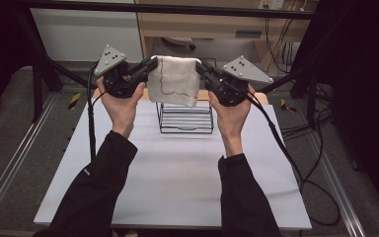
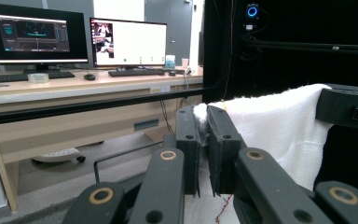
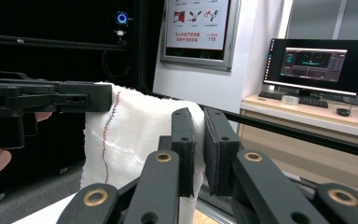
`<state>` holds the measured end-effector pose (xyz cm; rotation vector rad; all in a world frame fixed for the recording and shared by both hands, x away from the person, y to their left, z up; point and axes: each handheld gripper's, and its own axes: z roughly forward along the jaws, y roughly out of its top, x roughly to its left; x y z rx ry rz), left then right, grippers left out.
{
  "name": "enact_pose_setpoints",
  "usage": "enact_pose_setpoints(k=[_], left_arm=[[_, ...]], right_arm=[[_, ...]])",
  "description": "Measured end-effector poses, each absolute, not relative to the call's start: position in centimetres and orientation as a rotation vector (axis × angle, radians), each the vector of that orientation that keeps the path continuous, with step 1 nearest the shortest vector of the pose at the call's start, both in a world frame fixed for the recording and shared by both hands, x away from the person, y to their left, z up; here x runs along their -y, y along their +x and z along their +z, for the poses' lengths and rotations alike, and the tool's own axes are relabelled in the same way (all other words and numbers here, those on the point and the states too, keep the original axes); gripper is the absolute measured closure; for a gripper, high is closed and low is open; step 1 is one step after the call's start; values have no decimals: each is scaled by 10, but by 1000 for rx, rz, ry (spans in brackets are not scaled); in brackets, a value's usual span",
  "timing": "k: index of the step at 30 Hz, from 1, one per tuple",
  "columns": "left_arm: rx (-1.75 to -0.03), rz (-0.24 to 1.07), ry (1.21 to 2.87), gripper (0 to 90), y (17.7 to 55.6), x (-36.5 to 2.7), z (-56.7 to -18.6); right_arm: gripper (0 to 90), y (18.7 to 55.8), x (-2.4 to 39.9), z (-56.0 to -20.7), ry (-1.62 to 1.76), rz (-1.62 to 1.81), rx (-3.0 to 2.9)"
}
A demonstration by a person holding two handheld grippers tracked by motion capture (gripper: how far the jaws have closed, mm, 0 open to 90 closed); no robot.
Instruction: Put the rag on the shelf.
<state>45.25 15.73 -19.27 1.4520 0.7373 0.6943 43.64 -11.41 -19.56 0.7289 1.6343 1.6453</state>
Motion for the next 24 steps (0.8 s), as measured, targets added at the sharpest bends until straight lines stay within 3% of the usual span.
enact_pose_setpoints(k=[24], left_arm=[[-732, 701, 1432, 840, 476, -147, -165]], right_arm=[[836, 456, 120, -170, 732, 1642, -1588]])
